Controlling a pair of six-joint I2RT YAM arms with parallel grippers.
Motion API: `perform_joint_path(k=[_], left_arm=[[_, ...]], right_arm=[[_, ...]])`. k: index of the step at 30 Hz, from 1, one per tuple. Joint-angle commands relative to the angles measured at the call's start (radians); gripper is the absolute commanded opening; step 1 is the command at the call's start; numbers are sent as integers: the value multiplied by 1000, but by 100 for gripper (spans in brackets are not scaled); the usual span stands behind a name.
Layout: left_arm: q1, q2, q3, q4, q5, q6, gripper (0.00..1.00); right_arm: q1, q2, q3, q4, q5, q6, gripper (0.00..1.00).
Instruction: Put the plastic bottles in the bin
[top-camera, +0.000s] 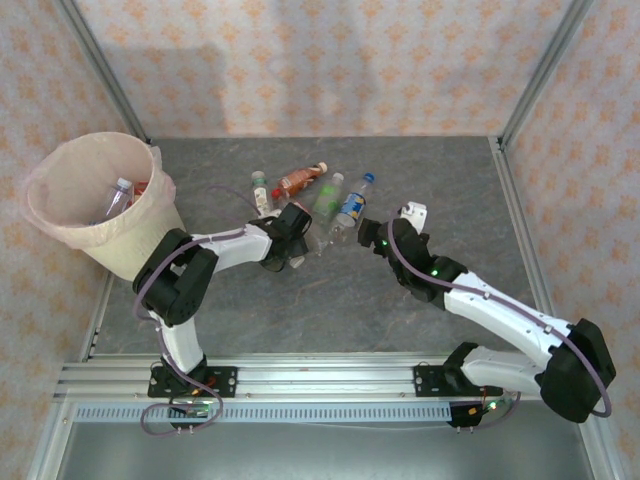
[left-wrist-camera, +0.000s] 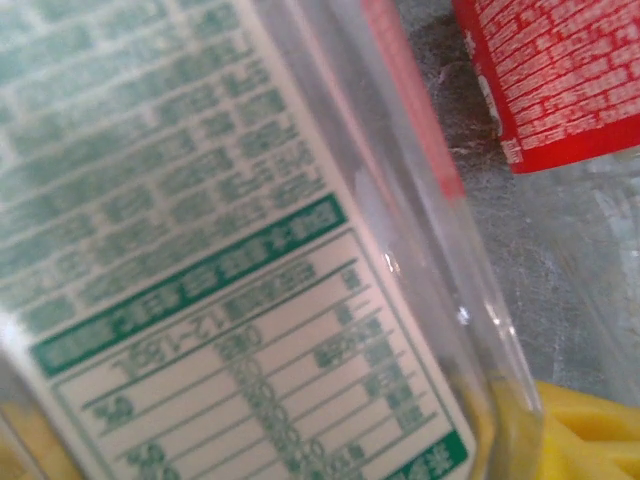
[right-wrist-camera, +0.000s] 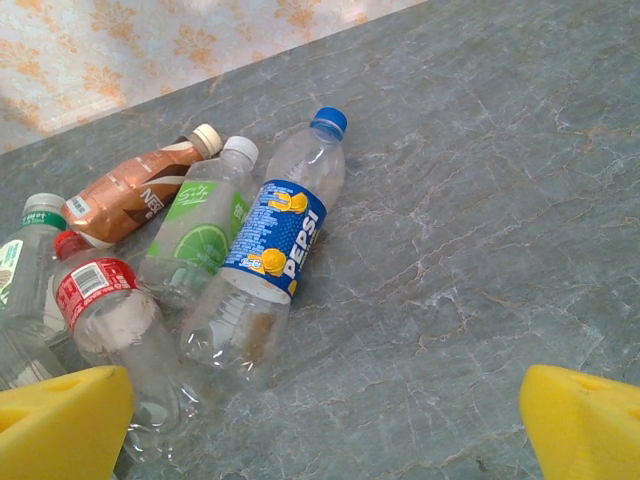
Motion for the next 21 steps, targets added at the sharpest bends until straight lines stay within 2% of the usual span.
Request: perform_joint_path(k=[1, 14, 16, 21], left_arm=[[11, -5, -3, 15, 1, 10, 69], [-3, -215, -41, -89, -22, 102, 20], [-4, -263, -40, -116, -28, 117, 0], [-2, -418, -14, -238, -112, 141, 0]], right_arm=[[-6, -30, -16, -27, 37, 15, 99], [-6, -50, -34, 77, -10, -7, 99], [-6, -59, -45, 122, -41, -26, 99], [-6, -70, -50, 206, -159, -118, 99]])
